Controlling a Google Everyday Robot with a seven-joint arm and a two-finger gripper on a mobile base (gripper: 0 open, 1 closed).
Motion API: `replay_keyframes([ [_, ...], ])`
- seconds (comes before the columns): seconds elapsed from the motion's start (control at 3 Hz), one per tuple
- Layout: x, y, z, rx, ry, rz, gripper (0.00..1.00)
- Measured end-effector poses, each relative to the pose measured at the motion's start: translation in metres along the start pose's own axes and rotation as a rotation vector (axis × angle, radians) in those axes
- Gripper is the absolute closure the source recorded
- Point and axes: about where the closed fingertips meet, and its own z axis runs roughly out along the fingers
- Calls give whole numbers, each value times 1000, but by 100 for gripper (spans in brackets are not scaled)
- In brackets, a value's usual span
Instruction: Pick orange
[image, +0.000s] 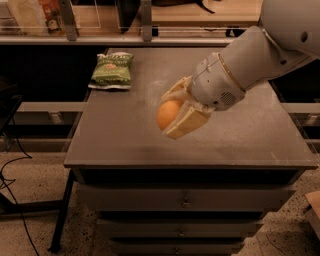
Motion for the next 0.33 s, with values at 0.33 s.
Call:
replay_keyframes([
  [0.33,0,0,0,0,0,0,100],
])
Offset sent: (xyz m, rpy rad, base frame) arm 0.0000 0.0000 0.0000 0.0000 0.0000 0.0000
